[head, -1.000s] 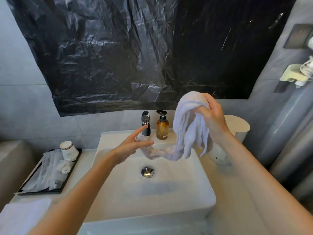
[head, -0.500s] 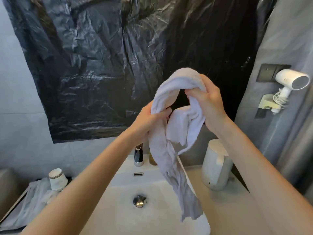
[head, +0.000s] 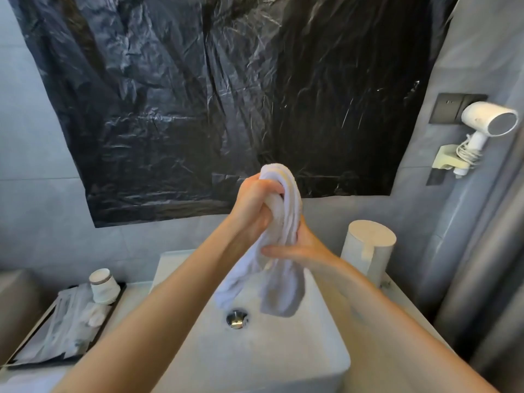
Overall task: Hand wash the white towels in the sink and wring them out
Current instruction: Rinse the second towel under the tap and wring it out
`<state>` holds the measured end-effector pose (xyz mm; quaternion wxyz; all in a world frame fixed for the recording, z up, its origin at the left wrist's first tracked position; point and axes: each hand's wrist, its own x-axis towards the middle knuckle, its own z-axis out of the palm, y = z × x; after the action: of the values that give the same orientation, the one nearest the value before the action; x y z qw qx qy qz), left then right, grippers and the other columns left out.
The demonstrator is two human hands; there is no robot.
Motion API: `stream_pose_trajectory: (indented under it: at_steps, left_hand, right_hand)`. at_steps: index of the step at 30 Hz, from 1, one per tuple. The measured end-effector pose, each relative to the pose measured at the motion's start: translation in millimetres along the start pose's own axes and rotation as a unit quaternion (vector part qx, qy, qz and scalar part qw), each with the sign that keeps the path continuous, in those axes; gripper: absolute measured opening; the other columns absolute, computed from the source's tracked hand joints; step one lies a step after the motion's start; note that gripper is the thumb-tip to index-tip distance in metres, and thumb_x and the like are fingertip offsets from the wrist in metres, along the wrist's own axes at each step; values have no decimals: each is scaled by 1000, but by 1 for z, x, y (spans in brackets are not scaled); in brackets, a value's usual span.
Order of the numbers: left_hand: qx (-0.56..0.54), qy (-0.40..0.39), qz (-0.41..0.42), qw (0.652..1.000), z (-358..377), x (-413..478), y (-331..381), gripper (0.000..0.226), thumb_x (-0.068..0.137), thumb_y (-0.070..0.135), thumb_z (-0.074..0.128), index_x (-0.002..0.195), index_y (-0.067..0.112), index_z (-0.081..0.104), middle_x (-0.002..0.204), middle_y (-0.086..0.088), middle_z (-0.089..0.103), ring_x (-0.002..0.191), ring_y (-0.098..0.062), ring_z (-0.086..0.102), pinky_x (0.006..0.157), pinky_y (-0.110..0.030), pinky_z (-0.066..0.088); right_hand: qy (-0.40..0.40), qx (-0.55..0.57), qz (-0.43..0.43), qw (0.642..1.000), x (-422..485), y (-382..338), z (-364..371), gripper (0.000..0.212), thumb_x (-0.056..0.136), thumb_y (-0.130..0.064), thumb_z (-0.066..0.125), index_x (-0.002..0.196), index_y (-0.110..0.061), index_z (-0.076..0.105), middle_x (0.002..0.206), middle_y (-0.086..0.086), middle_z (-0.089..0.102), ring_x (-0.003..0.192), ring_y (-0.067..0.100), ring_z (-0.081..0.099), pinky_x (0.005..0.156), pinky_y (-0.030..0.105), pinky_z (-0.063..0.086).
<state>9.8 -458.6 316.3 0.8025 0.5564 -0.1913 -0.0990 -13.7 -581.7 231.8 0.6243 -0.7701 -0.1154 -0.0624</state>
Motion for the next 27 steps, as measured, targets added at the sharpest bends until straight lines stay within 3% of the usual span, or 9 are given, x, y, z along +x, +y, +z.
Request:
stream_pose_trajectory:
  at_steps: [4,8,11,14,16,18,20,23,27]
  left_hand:
    - [0,27,-40,999,8,-3,7,18,83,-12,51,76,0,62,63,-7,65,72,-18,64,66,-27,54]
    - [118,-88,-12,989,-24,-2,22,23,88,-2,60,111,-2,63,103,-15,69,99,-23,67,85,-31,55]
    - [364,-113,-70,922,-54,-2,11,79,80,16,78,145,15,34,137,-3,52,107,-13,62,85,-25,52]
    - [551,-89,28,829,-79,-10,-23,113,75,20,83,152,29,1,157,-1,14,132,-24,45,102,-31,45]
    - [652,-119,200,722,-89,-17,-57,112,74,17,83,151,36,3,160,3,-5,141,-30,32,108,-36,42]
    - [710,-136,316,614,-95,-20,-92,107,74,5,81,150,35,13,162,-6,-2,147,-36,18,107,-54,40]
    - [719,-114,363,582,-95,-24,-119,100,77,-2,76,150,35,17,160,-13,9,148,-38,11,108,-63,33]
    - [718,-87,424,546,-96,-25,-140,84,80,16,78,145,32,26,152,-14,23,141,-39,25,107,-59,37]
    - [693,-163,429,557,-107,-14,-142,60,71,18,84,118,18,47,122,-12,60,102,-32,61,66,-36,56]
  right_hand:
    - [220,26,9,975,6,1,34,37,74,-18,82,102,-25,59,90,-13,65,86,5,63,65,7,45]
    - [212,28,-11,977,9,-9,12,28,77,-7,78,98,-19,63,86,-7,66,79,5,63,63,10,48]
    - [178,-13,23,984,8,-15,-10,26,81,-7,74,90,-24,57,82,-9,60,75,6,58,55,6,45]
    - [103,-38,177,978,6,-1,-23,32,79,-15,76,102,-18,53,83,2,57,75,14,58,62,22,49]
    - [20,29,246,969,1,15,-24,34,72,-10,75,99,-10,55,73,11,57,61,20,57,59,31,49]
    - [-66,111,291,948,-5,32,-24,33,62,-8,72,90,-6,54,62,12,51,50,20,50,53,30,45]
    - [-166,156,328,917,-10,45,-23,32,62,-10,69,90,-9,54,59,9,48,49,18,47,51,28,43]
    - [-330,148,346,866,-17,53,-13,22,73,-10,64,92,-13,53,57,3,45,48,13,46,52,23,42]
    - [-396,-5,321,860,-12,56,7,8,82,-11,61,89,-13,58,55,2,49,48,11,47,51,22,44]
